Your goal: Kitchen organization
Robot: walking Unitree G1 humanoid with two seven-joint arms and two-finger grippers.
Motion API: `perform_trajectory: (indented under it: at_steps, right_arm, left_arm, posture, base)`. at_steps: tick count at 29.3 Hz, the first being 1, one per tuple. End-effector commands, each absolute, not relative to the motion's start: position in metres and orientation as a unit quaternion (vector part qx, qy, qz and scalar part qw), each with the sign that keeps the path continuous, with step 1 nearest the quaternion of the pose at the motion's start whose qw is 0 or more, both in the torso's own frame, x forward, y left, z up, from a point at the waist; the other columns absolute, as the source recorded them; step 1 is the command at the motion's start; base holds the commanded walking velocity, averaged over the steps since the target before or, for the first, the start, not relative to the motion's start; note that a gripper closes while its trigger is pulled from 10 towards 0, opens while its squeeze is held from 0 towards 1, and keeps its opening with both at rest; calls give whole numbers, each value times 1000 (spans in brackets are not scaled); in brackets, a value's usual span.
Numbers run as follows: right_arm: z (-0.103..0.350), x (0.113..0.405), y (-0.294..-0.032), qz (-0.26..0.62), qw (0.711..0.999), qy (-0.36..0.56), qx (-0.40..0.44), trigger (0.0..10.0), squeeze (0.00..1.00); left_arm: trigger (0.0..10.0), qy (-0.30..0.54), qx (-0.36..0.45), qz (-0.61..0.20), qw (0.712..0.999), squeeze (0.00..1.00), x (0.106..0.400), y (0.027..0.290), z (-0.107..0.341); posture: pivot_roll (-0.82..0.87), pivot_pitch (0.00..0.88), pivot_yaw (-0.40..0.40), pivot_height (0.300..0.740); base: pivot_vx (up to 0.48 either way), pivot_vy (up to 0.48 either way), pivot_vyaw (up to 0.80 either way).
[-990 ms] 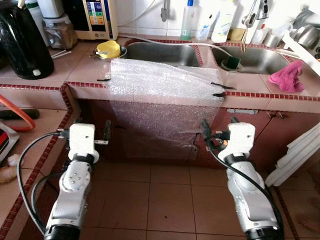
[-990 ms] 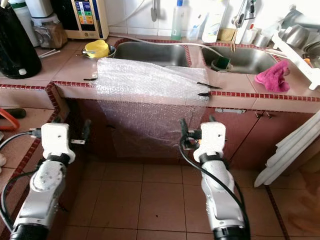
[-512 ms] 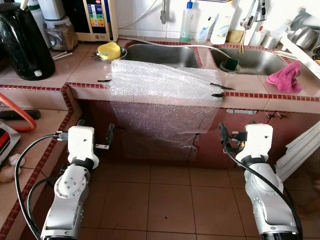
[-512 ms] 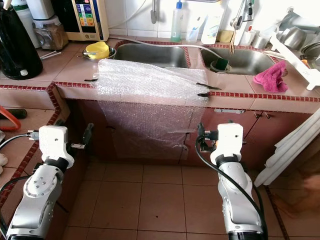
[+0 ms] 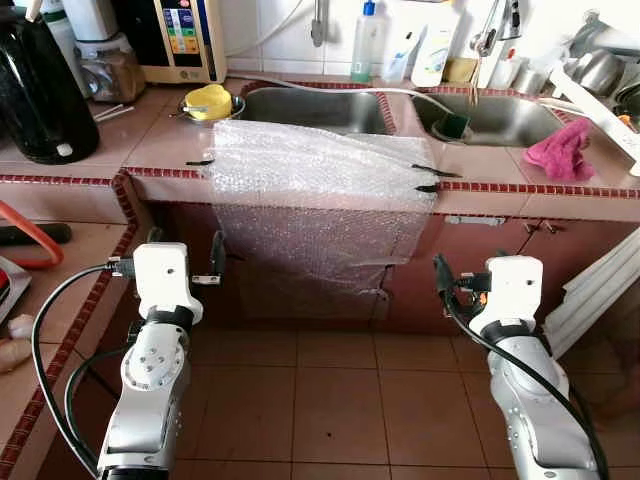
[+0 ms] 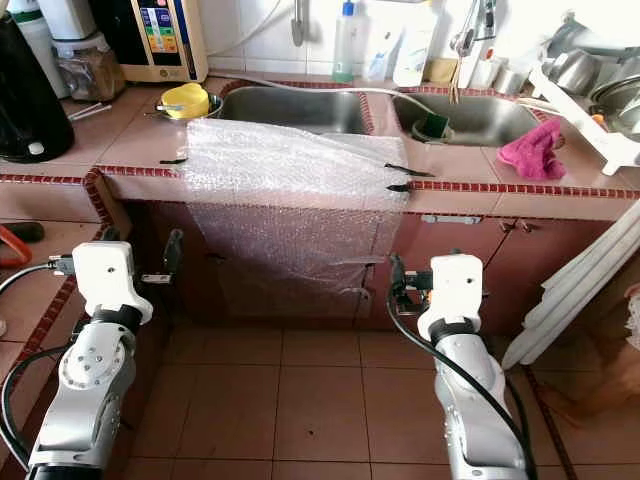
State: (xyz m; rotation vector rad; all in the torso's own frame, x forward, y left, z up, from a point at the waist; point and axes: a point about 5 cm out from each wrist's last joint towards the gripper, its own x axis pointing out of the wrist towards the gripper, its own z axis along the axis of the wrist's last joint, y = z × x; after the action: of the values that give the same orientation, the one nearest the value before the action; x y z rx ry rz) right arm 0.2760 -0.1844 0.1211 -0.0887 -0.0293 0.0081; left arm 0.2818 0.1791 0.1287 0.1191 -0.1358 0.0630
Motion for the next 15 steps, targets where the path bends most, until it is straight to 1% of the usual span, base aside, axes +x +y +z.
perform_trajectory:
  at_steps: [1,3,7,10,15]
  right_arm:
    - [133,279,-189,-16,998,-40,-37,10000,0]
    - [135,280,-188,-13,999,-41,-30,10000,0]
    - [139,285,-185,-14,997,-47,-58,10000,0]
    - [144,291,-183,-1,997,-59,-57,10000,0]
    - [146,298,-184,-13,996,-60,-67,10000,0]
  left_arm:
    - [10000,-65,62,25,996,0,284,176,130]
    - [10000,-67,61,21,996,0,284,175,131]
    - [10000,-63,55,15,996,0,285,174,129]
    - [10000,-65,44,14,997,0,286,174,130]
    - [10000,-67,30,11,997,0,288,175,133]
  posture:
    - [4,0,-5,740]
    - [4,0,-5,740]
    - [1,0,-12,740]
    - [6,0,-21,740]
    - [13,0,-22,740]
  base:
    - [0,0,0]
    - [0,0,0]
    - [0,0,0]
    - [0,0,0]
    - [0,0,0]
